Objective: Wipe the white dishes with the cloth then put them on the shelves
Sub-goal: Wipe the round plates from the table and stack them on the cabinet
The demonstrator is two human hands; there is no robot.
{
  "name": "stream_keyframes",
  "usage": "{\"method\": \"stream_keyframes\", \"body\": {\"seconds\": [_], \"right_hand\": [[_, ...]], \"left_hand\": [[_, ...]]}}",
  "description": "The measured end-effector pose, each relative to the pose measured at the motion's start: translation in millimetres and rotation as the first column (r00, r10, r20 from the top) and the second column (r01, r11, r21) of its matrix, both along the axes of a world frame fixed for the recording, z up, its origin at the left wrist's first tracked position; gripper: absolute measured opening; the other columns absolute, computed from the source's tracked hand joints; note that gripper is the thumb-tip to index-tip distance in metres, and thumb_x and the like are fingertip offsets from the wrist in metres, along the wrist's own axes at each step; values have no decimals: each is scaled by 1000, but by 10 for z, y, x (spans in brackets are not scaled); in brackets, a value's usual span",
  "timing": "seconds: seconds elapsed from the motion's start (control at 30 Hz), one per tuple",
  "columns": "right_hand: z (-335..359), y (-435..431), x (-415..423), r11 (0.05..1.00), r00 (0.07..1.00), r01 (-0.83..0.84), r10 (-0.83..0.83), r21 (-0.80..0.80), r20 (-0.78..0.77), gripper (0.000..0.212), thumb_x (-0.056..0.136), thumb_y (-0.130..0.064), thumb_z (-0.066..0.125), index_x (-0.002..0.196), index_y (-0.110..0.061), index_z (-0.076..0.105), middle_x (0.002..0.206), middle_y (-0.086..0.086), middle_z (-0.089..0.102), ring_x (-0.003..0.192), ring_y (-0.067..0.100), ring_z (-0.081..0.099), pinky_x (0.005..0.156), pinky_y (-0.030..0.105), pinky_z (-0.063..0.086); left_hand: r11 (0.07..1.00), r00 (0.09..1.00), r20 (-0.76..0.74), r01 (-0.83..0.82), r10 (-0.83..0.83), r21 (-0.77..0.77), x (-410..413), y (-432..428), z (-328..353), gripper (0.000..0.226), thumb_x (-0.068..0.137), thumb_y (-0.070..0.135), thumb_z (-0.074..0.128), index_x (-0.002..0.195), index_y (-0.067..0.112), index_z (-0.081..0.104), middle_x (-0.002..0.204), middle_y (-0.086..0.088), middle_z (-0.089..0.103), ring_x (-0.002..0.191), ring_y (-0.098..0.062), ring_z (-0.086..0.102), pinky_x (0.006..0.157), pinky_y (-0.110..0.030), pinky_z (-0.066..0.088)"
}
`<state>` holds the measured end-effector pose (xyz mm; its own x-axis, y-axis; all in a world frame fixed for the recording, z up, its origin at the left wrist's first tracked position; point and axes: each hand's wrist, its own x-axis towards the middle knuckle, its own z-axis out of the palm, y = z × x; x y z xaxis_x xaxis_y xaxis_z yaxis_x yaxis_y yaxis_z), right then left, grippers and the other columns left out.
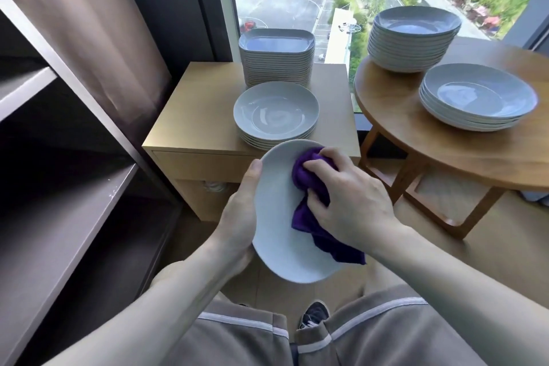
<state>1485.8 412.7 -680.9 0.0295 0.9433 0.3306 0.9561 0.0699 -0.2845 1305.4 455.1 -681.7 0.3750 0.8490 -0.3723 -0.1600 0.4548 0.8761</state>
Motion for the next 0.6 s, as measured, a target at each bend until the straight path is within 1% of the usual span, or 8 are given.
{"method": "stream_keyframes", "body": {"seconds": [0.07,0.17,0.23,0.37,0.43,0.5,0.53,0.6], "right_hand": [[-59,29,30,995,997,51,-46,-86,59,34,89,-40,61,120,-27,59,130,-1,51,84,29,64,60,33,48],[-122,21,-15,984,995,30,-14,-173,94,29,92,-42,54,117,-28,56,123,-2,48,77,26,60,59,32,42],[-143,-39,-87,974,993,-50,73,-222,95,29,92,-44,52,117,-29,56,122,-3,48,73,23,54,60,31,41],[-161,-223,-333,926,954,-264,292,-271,67,30,93,-43,50,119,-30,56,123,-1,51,84,21,60,68,30,54],[-131,-293,-448,897,934,-340,358,-283,12,31,92,-43,50,120,-32,56,125,-2,51,88,21,61,69,29,55],[-61,-339,-512,887,920,-377,391,-266,1,32,90,-43,54,120,-32,58,124,-3,52,86,20,62,65,26,51],[-17,-352,-525,895,919,-381,393,-232,7,33,88,-42,56,119,-31,60,123,-3,53,83,20,62,62,26,50],[65,-357,-532,912,921,-386,391,-139,3,36,87,-39,57,120,-27,63,125,1,57,84,22,64,60,32,54]], "left_hand": [[999,999,-35,-26,28,38,-49,55,53,66,98,68,44,131,18,72,130,-15,72,123,-35,67,113,-61,46],[996,996,-63,-62,66,57,-129,131,105,69,93,73,51,130,18,72,129,-14,73,121,-34,69,112,-63,46],[993,993,-66,-97,102,66,-171,184,145,72,89,73,51,128,18,73,127,-14,73,120,-35,69,111,-63,46],[987,989,-43,-139,142,76,-206,233,187,74,86,73,55,128,14,72,129,-17,72,122,-39,67,111,-66,45],[988,990,-26,-136,138,69,-191,209,176,75,86,72,55,128,12,72,129,-20,71,122,-41,67,111,-65,45],[989,990,-17,-139,140,57,-158,161,144,74,88,70,56,128,10,72,128,-22,71,122,-42,66,111,-62,47],[990,991,-10,-134,135,48,-138,134,123,73,89,69,57,127,9,72,128,-23,71,121,-42,66,109,-59,50],[994,994,5,-109,109,28,-95,76,90,69,91,67,59,123,8,75,123,-22,73,115,-39,70,100,-49,55]]}}
